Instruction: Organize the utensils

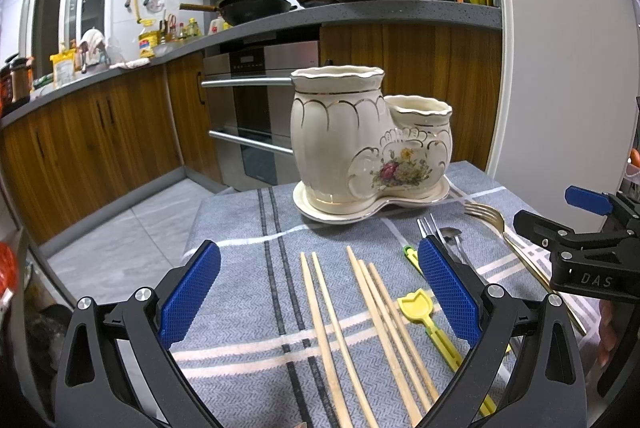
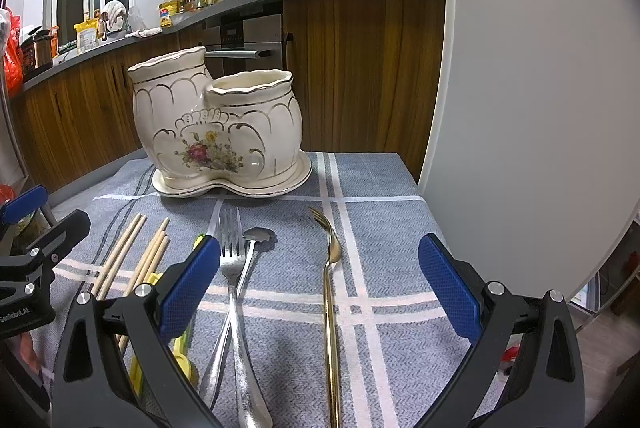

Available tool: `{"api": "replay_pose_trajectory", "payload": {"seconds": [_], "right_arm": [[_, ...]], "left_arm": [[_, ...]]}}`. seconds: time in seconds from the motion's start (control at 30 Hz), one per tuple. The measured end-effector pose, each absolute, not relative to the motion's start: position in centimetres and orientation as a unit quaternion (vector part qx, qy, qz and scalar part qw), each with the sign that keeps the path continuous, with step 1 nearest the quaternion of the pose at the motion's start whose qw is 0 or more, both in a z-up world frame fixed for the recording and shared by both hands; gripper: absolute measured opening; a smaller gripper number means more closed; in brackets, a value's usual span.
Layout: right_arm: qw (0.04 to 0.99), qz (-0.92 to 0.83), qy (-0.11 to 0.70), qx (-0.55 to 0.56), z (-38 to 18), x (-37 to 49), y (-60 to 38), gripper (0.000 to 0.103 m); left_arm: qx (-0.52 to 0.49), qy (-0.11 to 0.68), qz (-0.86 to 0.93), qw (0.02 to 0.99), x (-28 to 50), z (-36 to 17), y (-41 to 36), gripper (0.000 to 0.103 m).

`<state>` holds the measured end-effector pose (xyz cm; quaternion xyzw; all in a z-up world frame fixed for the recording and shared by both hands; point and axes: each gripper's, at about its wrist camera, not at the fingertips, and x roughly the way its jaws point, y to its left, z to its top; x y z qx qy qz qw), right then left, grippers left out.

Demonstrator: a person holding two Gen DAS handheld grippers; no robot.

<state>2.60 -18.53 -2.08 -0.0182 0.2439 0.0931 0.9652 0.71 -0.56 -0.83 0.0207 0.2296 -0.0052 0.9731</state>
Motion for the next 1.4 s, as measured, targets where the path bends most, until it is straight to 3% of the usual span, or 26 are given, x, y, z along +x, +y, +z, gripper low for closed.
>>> {"api": "replay_pose_trajectory", "payload": {"seconds": [1.4], "right_arm": [[0.964, 0.114, 0.241, -0.014, -0.7, 3.1, -21.1, 0.098]], "left_arm": [[0.016, 0.252, -0.026, 0.967, 1.2, -2.0, -0.2, 0.098]]}}
